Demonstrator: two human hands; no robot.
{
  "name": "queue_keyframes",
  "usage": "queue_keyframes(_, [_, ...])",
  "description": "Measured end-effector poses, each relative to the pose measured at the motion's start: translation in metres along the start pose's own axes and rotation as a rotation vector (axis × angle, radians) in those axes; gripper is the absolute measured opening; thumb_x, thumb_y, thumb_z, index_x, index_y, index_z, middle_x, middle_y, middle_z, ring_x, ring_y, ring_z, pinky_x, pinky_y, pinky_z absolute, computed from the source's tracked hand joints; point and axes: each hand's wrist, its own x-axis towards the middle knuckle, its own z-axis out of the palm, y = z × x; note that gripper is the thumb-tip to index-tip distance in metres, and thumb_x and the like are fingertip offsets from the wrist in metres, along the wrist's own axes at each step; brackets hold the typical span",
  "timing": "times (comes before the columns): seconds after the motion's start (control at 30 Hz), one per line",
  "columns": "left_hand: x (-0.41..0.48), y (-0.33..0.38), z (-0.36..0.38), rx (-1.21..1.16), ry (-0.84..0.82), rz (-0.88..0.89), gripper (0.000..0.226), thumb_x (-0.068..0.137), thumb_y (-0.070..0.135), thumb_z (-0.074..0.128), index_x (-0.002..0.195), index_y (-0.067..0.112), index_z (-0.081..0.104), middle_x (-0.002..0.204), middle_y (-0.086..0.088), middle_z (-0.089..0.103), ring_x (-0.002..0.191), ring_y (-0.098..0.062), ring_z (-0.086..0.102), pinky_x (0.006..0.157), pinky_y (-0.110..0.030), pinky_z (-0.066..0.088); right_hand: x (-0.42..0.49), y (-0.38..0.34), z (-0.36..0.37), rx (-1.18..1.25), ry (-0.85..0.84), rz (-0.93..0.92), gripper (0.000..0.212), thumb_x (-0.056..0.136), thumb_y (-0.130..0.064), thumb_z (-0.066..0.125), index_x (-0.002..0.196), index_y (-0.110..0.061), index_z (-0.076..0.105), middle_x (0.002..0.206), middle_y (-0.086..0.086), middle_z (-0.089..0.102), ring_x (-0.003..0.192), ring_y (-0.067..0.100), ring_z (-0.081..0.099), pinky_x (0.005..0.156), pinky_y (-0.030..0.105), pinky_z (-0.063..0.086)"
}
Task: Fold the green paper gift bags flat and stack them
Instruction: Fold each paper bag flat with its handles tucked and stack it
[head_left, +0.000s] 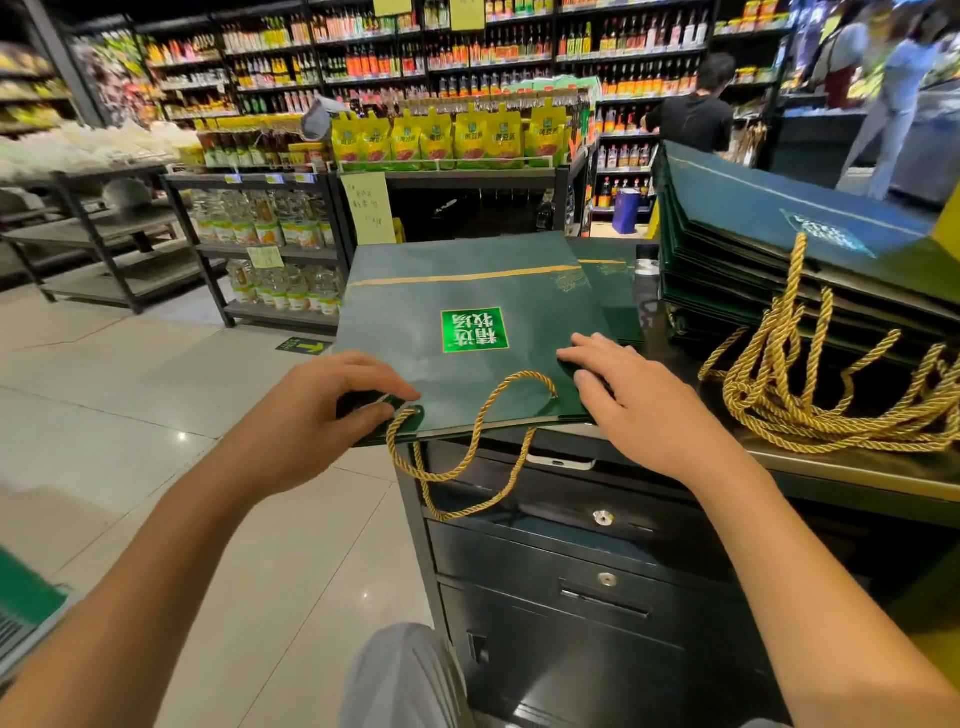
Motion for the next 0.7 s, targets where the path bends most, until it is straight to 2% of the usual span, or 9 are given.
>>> queue_keyframes(0.1, [0.001,0.0,0.008,0.07,0.023,0.045,0.026,0.094,0.013,0.066,0.111,0.031,0.076,0.111,0.019,0.064,0.104,0.003,0.058,0.089,-0.009,0.047,0.0,-0.001,0.0,0.0,0.004,0.002,0.042,0.109,-0.028,0.035,0.149,-0.032,0.047,0.162,-0.012,0.033,0.152,0.003,0.018,0.122,0.027,0.01])
queue_keyframes(0.23, [0.005,-0.003,0.017,0.155,0.048,0.113,0.018,0.094,0.016,0.068,0.106,0.026,0.077,0.108,0.012,0.065,0.099,-0.008,0.058,0.088,-0.028,0.051,-0.001,-0.001,0.001,-0.005,0.007,0.0,0.042,0.109,-0.027,0.036,0.149,-0.031,0.047,0.162,-0.012,0.034,0.152,0.003,0.018,0.12,0.024,0.008])
queue_keyframes(0.33, [0.006,-0.006,0.02,0.111,0.083,0.136,0.012,0.096,0.016,0.064,0.099,0.023,0.073,0.103,0.008,0.066,0.096,-0.01,0.06,0.087,-0.034,0.052,-0.001,-0.001,0.0,-0.009,0.009,0.005,0.042,0.109,-0.027,0.036,0.15,-0.031,0.047,0.162,-0.012,0.034,0.152,0.004,0.018,0.119,0.024,0.009])
queue_keyframes(0.43, [0.005,-0.005,0.024,-0.071,0.112,0.066,0.011,0.101,0.017,0.054,0.102,0.019,0.065,0.103,0.004,0.065,0.098,-0.008,0.063,0.088,-0.031,0.055,-0.002,-0.002,-0.001,-0.013,0.004,0.009,0.042,0.109,-0.027,0.036,0.15,-0.031,0.047,0.162,-0.012,0.033,0.152,0.004,0.018,0.119,0.025,0.01])
queue_keyframes(0.6, [0.005,0.003,0.017,-0.567,0.242,-0.041,0.014,0.104,0.01,0.048,0.101,0.014,0.061,0.102,-0.003,0.071,0.098,-0.013,0.069,0.085,-0.025,0.058,-0.001,-0.003,-0.001,-0.006,0.003,0.012,0.042,0.109,-0.027,0.036,0.149,-0.03,0.048,0.162,-0.011,0.034,0.152,0.005,0.018,0.121,0.025,0.009])
queue_keyframes(0.7, [0.004,0.001,0.009,-0.841,0.3,-0.059,0.014,0.1,0.018,0.052,0.097,0.022,0.065,0.102,-0.001,0.07,0.108,-0.02,0.066,0.099,-0.042,0.055,-0.001,-0.004,-0.002,0.0,0.004,0.017,0.042,0.109,-0.027,0.036,0.149,-0.031,0.048,0.162,-0.012,0.034,0.152,0.005,0.019,0.122,0.028,0.011])
